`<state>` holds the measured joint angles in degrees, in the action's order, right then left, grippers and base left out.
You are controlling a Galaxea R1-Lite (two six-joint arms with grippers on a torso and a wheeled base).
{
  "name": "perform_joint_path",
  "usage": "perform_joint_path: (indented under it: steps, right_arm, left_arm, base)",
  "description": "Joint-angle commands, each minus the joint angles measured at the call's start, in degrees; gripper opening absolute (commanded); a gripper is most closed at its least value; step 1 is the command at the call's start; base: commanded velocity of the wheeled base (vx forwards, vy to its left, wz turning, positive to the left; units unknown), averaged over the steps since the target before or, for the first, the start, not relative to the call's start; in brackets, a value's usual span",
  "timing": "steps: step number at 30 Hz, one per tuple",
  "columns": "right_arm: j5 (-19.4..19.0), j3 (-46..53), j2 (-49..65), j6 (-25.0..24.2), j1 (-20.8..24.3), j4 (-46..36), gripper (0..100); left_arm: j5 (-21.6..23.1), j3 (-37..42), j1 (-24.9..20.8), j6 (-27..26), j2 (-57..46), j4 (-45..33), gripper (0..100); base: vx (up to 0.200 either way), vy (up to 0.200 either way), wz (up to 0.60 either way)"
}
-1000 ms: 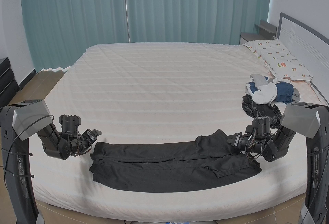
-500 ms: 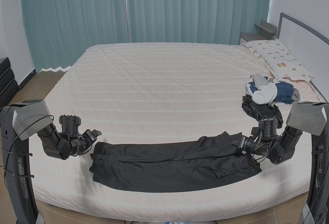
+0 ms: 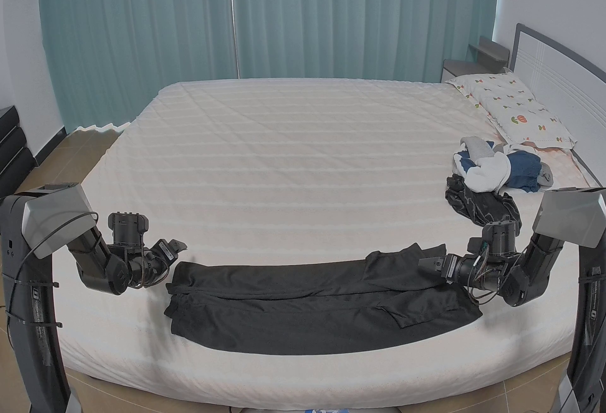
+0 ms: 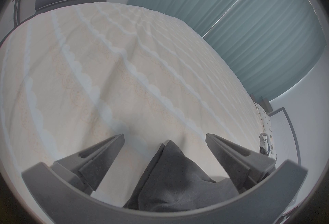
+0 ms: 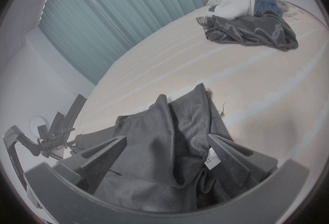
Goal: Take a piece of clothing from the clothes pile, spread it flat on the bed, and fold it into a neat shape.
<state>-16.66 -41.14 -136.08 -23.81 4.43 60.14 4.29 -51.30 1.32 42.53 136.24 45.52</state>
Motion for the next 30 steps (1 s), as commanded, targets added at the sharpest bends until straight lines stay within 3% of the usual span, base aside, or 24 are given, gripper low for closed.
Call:
perform_joint_path:
  steps: [1,5,8,9,14,21,30]
  right_arm:
    - [-0.03,6.25,7.24,-3.35,-1.52,2.53,100]
    - [0.32,13.99,12.33,-10.73,-1.96,5.61,100]
    - [0.49,15.48,13.12,-11.96,-1.88,6.22,100]
    - [0.49,21.46,15.59,-16.45,-1.44,9.30,100]
    - [0.05,27.96,15.06,-21.54,-1.26,17.65,100]
    - [-0.03,32.35,9.61,-24.36,-1.09,28.55,100]
    - [-0.21,32.88,7.41,-27.26,-1.00,29.34,100]
  left_arm:
    - [0.81,2.08,0.35,0.09,-6.08,-0.34,100]
    - [2.30,4.10,0.18,0.09,-12.23,-0.43,100]
    - [2.39,4.45,0.09,0.09,-12.76,-0.52,100]
    - [2.39,6.56,-0.61,0.09,-13.20,-0.61,100]
    - [2.56,15.35,-0.97,1.76,-14.34,0.10,100]
    - [2.65,22.21,-2.37,3.87,-13.81,5.37,100]
    - [1.69,24.58,-5.54,2.99,-9.68,10.38,100]
  base:
    - [0.000,0.000,0.00]
    - [0.000,0.000,0.00]
    - [0.000,0.000,0.00]
    - [0.000,0.000,0.00]
    - [-0.080,0.000,0.00]
    - [-0.143,0.000,0.00]
    - [0.000,0.000,0.00]
